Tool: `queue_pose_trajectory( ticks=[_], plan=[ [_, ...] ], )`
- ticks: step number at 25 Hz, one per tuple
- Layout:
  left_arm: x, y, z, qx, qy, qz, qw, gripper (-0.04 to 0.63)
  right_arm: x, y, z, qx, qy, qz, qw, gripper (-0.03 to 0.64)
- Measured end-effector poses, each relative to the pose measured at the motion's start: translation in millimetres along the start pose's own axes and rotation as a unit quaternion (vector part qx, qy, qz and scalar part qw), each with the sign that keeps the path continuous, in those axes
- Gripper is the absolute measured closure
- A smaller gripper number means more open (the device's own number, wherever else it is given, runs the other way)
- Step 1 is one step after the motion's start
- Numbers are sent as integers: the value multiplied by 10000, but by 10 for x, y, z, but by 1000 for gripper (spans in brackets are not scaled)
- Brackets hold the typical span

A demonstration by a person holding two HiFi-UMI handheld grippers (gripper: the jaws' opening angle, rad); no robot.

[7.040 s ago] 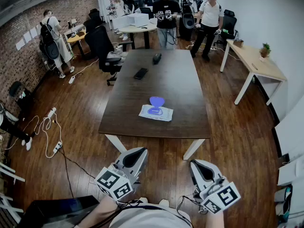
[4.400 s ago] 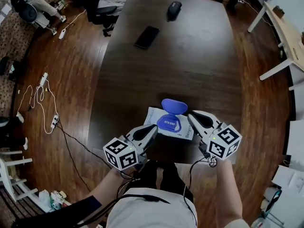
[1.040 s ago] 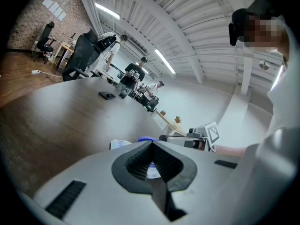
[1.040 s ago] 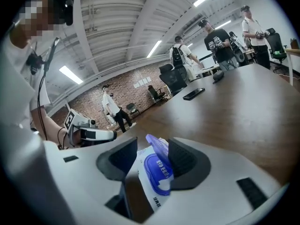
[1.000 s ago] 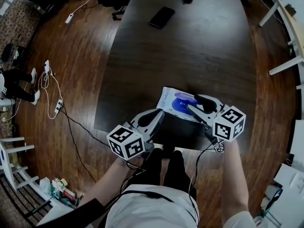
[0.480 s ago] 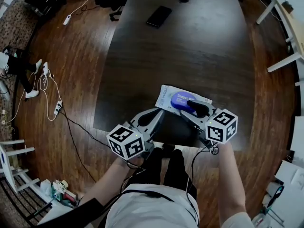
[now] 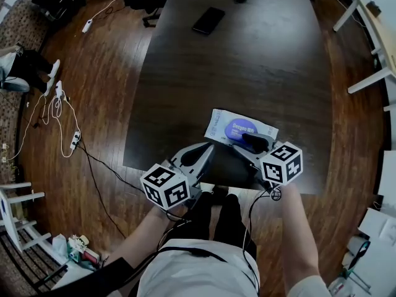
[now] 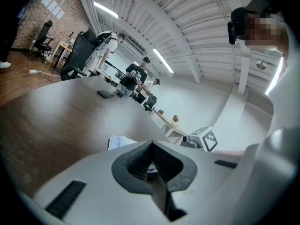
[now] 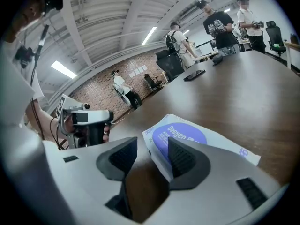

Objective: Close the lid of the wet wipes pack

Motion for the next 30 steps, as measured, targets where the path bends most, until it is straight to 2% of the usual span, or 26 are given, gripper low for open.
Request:
queue_pose_trajectory(
  ticks=[18, 21, 24, 30],
  plan=[
    [65, -111, -162, -90, 15, 7, 10000, 597, -111, 67, 229, -421, -727, -224, 9962, 426],
    [85, -91, -192, -142, 18, 59, 9999, 598, -100, 64, 188, -510, -534, -45, 9973, 426],
    [194, -16, -272, -220, 50, 181, 9996, 597, 90, -33, 31, -645, -15, 123, 9978, 426],
    [485, 308, -377, -415, 201, 617, 9970, 597, 495, -393, -472, -929, 761, 68, 9927, 428]
  ],
)
Point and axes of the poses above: the fingertips, and each gripper's own axes: z forward along the fingers, y to its right, x out of its top, the point moved 2 cm from there along -z, backward along the fingers, and after that the axes turned 9 degrees about -z, right-handed, at the moved point
